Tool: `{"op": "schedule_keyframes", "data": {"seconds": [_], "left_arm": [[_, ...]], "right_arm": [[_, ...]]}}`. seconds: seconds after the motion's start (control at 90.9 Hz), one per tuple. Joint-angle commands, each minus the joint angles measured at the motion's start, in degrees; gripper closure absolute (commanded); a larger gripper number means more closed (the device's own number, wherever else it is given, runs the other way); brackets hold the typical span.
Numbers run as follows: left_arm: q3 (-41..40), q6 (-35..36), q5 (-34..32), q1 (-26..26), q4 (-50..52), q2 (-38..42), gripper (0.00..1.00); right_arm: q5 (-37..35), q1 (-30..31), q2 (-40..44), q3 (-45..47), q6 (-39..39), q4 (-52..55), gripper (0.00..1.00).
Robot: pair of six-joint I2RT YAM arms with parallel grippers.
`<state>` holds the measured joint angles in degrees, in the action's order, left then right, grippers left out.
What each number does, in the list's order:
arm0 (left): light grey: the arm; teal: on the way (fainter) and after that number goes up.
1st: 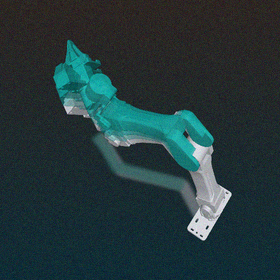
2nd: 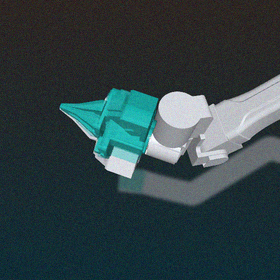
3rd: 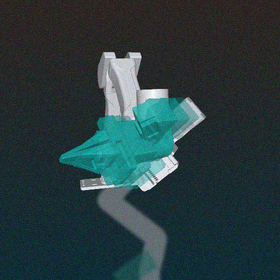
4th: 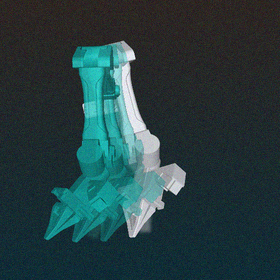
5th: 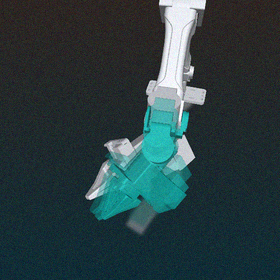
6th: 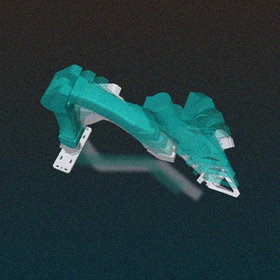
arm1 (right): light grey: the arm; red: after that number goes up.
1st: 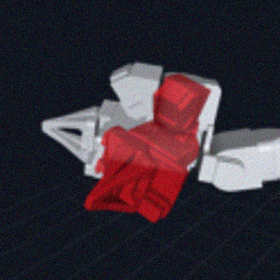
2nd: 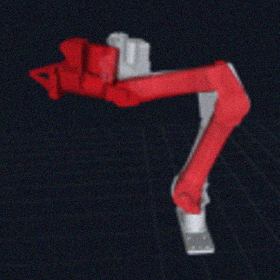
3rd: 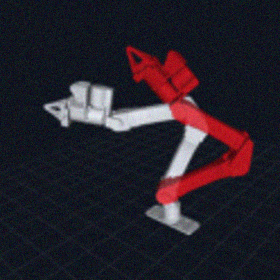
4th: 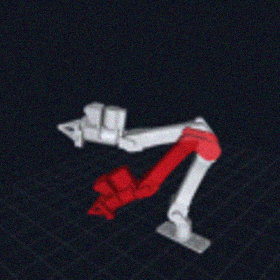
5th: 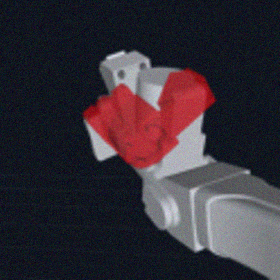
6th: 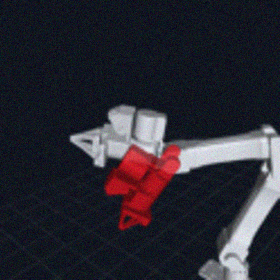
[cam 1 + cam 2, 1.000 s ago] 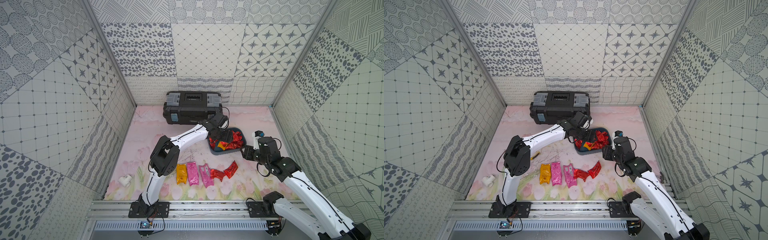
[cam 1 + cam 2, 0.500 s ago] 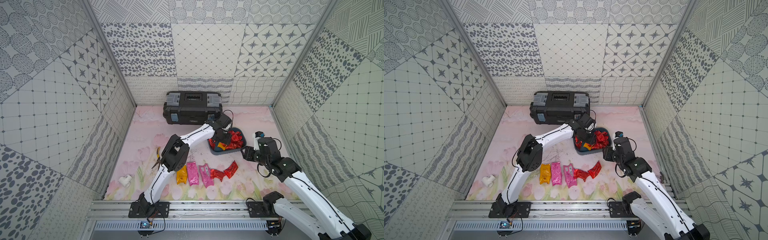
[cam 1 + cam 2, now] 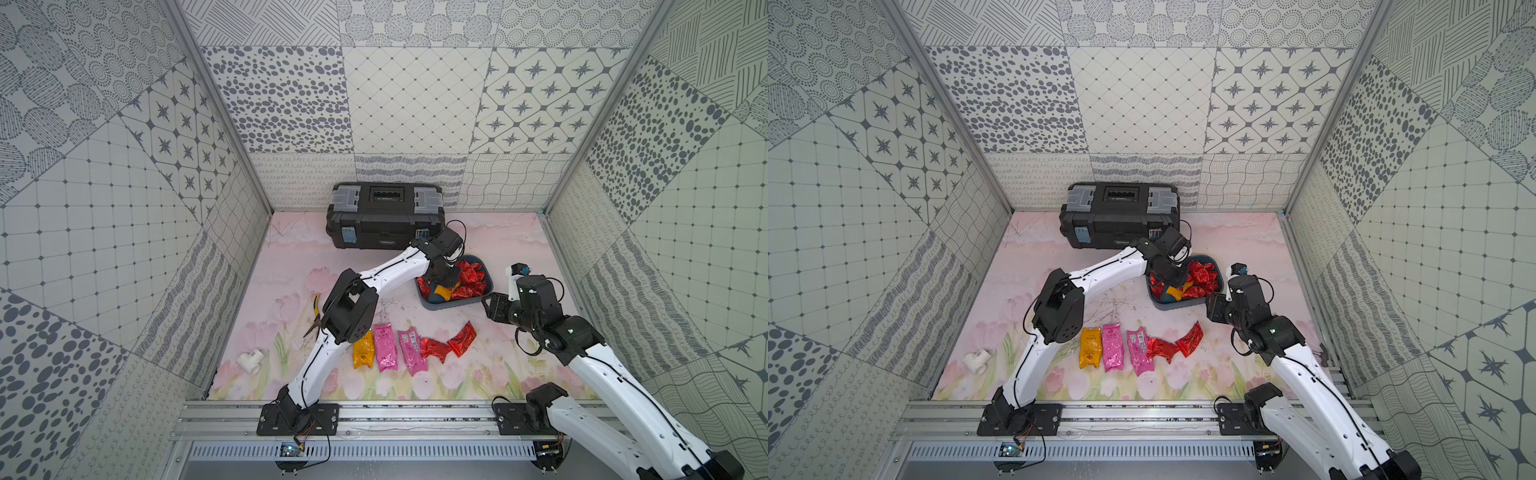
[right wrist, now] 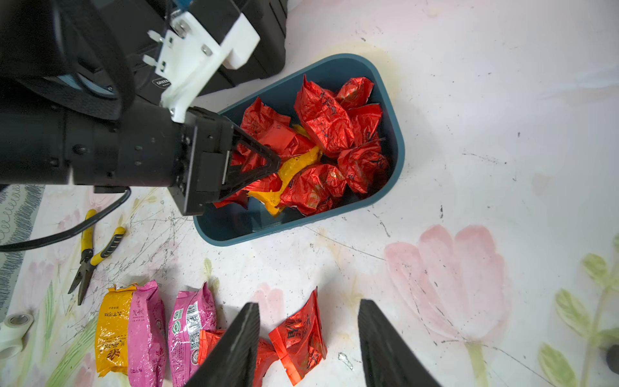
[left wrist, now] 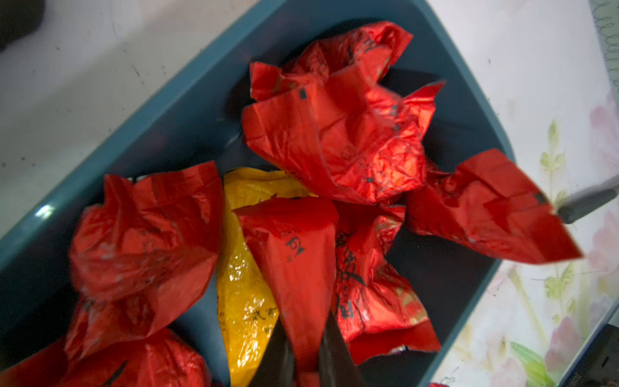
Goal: Take the tea bags out of the storage box
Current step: Pick up the tea bag from the storage box, then place the tea bag at the center of the board.
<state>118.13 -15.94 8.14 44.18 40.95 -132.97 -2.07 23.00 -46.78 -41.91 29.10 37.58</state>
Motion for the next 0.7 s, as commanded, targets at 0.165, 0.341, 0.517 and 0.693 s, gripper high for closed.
{"op": "schedule_keyframes", "data": {"seconds": [0.165,0.341,0.517,0.693], "left_arm": [[-15.98,-5.37,1.17,0.12,-5.53,15.35,0.97],[-33.77,-17.08,-1.01,-1.4,-12.71,28.09,0.97],[-51.25,-29.95,-3.21,-5.09,-19.96,38.82,0.98],[-59.68,-35.4,-0.77,-8.01,-25.63,40.96,0.98]], "right_arm": [[-0.7,-0.18,0.81,-2.51,-0.88,-0.46,0.48],[-0.21,-0.17,0.22,-2.82,-0.57,-0.53,0.48],[0.4,-0.21,-0.09,-2.66,-0.15,-0.5,0.48],[0.99,-0.2,-0.47,-2.48,0.07,-0.63,0.48]]}}
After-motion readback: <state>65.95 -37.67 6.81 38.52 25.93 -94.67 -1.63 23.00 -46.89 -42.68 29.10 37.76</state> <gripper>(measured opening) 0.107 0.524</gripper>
